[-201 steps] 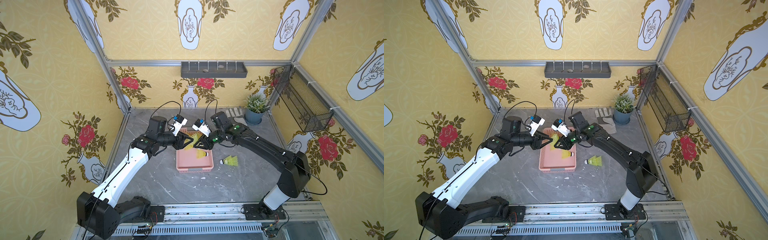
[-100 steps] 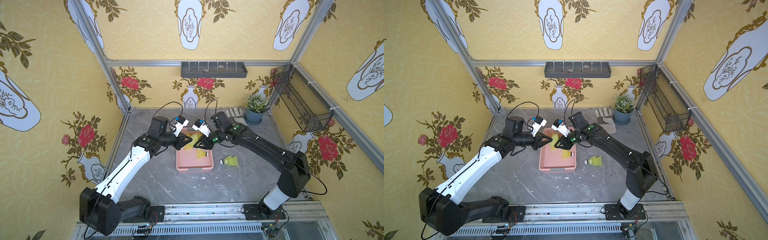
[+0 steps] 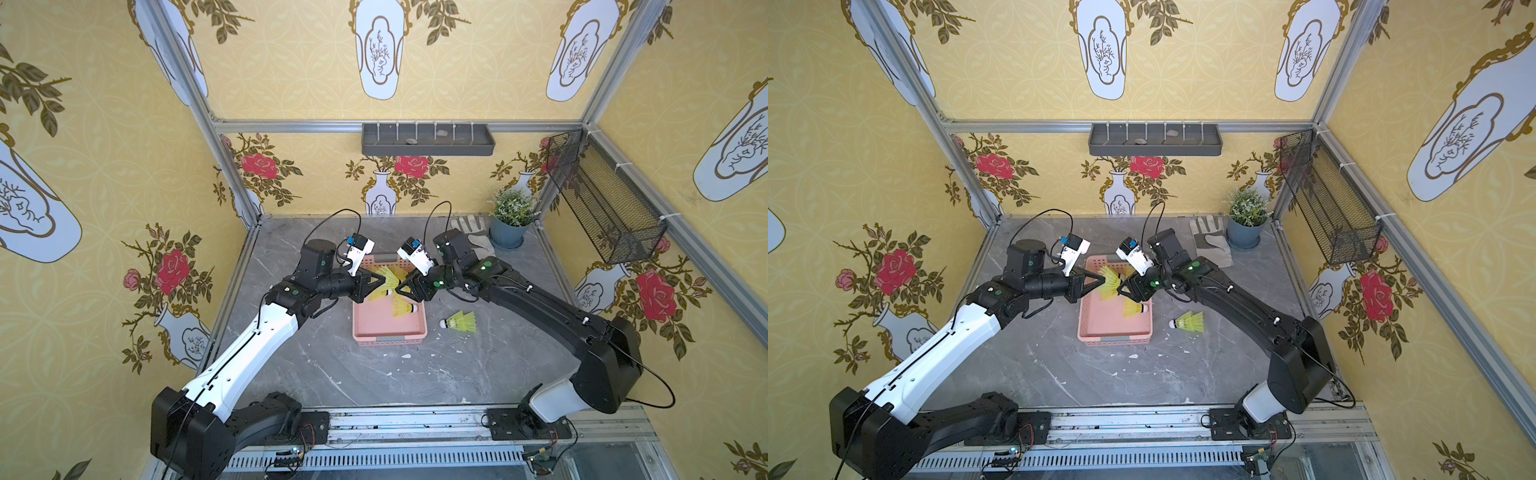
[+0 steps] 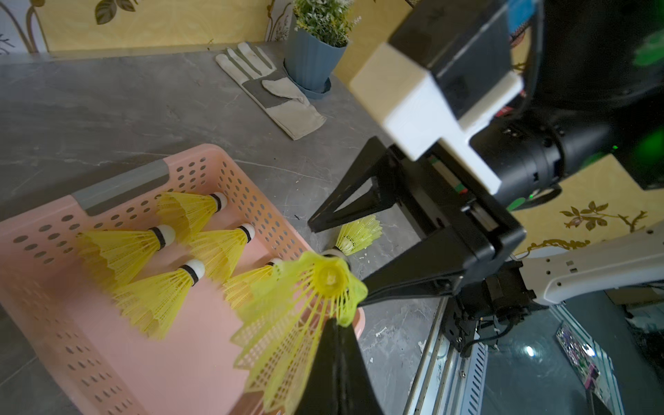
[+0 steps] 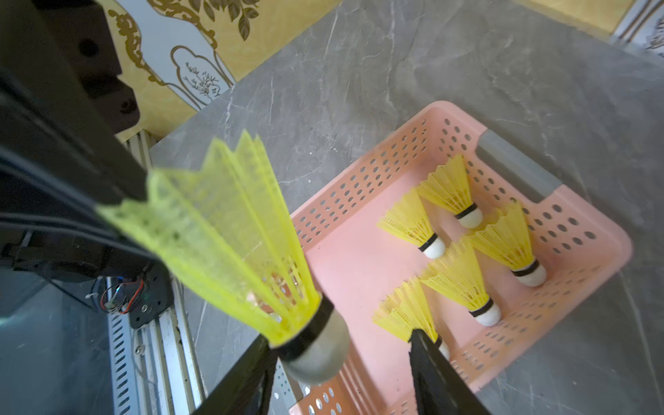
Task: Put the shuttlecocks into the storage box
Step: Place the shuttlecock in the storage box.
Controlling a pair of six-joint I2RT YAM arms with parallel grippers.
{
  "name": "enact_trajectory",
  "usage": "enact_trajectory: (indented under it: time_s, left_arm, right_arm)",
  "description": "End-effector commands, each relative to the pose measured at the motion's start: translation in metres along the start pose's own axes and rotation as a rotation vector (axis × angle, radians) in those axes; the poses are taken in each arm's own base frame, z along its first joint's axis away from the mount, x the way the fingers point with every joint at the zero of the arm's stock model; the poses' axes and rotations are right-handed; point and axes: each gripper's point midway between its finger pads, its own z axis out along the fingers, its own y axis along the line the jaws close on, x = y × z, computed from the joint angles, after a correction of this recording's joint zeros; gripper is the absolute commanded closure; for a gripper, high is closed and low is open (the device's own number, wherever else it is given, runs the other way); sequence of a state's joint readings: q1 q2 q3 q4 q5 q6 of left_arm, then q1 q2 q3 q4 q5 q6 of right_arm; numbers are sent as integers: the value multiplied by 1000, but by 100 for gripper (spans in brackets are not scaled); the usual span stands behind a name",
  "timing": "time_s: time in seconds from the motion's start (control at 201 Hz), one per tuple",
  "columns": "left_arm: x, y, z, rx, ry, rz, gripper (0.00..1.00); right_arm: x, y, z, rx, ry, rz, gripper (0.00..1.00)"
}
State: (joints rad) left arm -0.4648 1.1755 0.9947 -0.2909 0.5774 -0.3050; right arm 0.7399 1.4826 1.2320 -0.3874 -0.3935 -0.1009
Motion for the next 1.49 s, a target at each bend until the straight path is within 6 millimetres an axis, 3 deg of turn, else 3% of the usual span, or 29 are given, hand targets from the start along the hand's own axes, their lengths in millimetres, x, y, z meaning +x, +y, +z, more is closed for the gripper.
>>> enact_trajectory:
  time_s: [0.0, 0.189, 0.408, 0.742, 1.489]
  left_arm:
    - [-8, 21, 0, -110, -66, -82, 100]
    - [8, 40, 0, -197, -68, -166, 100]
    - [31, 55, 4, -258, -82, -285, 100]
    - [63, 67, 24, -327, -36, -357, 100]
    - [90, 84, 74, -345, 36, -461, 100]
  right_arm:
    - [-16, -33, -17, 198, -111, 17, 39]
    - [-13, -57, -48, 384, -199, 50, 37]
    - [-4, -67, -61, 463, -221, 73, 37]
    - [8, -70, -59, 476, -205, 93, 36]
    - [16, -71, -58, 472, -186, 114, 36]
